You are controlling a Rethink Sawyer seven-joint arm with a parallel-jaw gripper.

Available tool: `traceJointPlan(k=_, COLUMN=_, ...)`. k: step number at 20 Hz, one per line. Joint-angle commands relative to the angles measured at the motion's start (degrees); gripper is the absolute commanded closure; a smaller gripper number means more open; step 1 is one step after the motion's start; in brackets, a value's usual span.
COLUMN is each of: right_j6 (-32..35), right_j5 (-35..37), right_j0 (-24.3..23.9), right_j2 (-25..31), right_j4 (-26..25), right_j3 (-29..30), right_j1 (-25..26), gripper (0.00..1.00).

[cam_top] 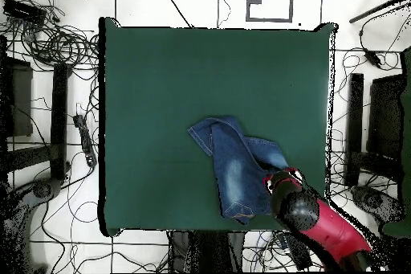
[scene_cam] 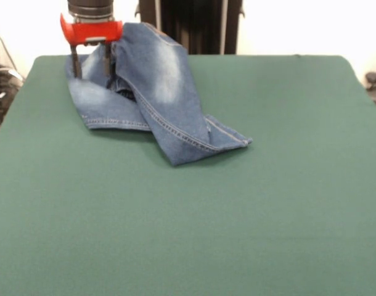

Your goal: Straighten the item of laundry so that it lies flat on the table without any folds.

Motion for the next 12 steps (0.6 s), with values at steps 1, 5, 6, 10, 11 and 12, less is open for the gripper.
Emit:
traceJointPlan(k=1, right_j6=16.91, right_j5=1.03, right_j0=4.20, right_j2=1.55, right_j4=4.98, right_j3=-5.37, right_j1=1.85, gripper=0.00)
traceJointPlan(k=5, right_j6=16.64, right_j5=0.49, right_j0=4.97, right_j2=1.30, right_j4=5.33, right_j3=-6.21, right_j1=1.55, gripper=0.00)
traceJointPlan(k=6, right_j6=16.75, right_j5=0.22, right_j0=5.05, right_j2=1.34, right_j4=5.44, right_j3=-6.40, right_j1=1.80, gripper=0.00)
traceJointPlan(k=10, right_j6=16.25, right_j5=-3.99, right_j0=3.80, right_j2=2.73, right_j4=3.73, right_j3=-7.39, right_j1=5.04, gripper=0.00)
traceJointPlan(k=11, right_j6=16.42, right_j5=-4.16, right_j0=3.83, right_j2=2.50, right_j4=3.88, right_j3=-7.77, right_j1=6.36, gripper=0.00)
traceJointPlan(k=12, right_j6=16.34, right_j5=-4.22, right_j0=3.89, right_j2=2.13, right_j4=3.78, right_j3=-8.09, right_j1=7.63, gripper=0.00)
